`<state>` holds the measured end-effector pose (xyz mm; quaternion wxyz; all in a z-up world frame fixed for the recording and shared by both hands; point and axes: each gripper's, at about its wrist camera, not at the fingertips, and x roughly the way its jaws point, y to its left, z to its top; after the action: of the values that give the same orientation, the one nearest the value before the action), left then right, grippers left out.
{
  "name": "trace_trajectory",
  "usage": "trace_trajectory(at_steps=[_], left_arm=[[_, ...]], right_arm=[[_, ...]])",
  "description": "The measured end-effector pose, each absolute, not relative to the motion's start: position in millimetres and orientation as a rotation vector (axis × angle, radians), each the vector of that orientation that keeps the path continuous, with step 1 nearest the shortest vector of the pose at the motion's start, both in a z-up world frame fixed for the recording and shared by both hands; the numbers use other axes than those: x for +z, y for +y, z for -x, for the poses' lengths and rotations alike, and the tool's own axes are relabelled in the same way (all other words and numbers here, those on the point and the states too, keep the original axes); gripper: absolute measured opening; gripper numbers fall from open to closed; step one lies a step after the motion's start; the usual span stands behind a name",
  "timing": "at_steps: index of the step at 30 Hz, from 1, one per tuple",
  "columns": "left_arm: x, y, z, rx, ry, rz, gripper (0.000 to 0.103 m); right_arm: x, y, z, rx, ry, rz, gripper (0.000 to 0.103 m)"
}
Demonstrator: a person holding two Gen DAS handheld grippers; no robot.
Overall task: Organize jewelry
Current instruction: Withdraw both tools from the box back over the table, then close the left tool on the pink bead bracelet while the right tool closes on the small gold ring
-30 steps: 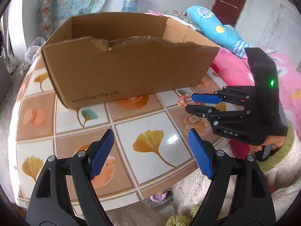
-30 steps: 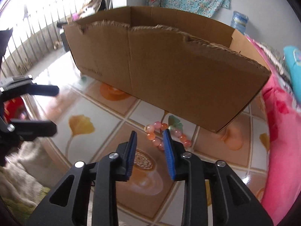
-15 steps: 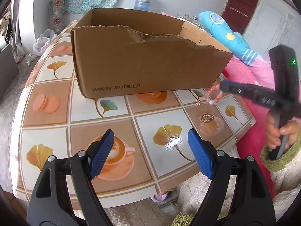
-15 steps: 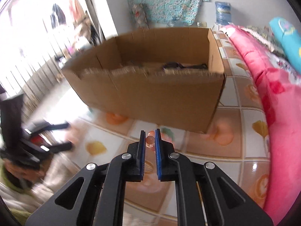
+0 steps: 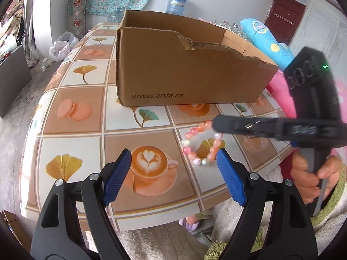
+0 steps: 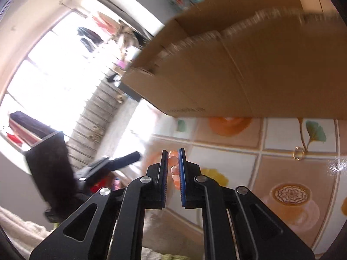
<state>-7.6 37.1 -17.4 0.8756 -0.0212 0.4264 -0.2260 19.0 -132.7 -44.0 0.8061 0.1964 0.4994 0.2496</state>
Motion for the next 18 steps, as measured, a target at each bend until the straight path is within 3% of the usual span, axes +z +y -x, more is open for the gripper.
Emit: trace_trajectory(at_steps=[9, 11, 13, 18], left_arm=[[-19, 16, 12, -0.569, 0.838, 0.021, 0.076], [-16, 9, 17, -0.604, 0.797, 0.002, 0.068], [-14, 1, 21, -0.633, 0.768, -0.019, 0.052], [-21, -24, 26, -0.691, 0.749, -0.112, 0.036]], right_arm=[[-33, -146, -12, 0.361, 1.048, -0.261, 0.014], [-29, -152, -9, 0.315, 1.03, -0.224, 0.017], [-26, -160, -9, 0.271, 1.023, -0.211, 0.017], [-27, -171, -18, 0.192, 1.027, -0.221, 0.017]])
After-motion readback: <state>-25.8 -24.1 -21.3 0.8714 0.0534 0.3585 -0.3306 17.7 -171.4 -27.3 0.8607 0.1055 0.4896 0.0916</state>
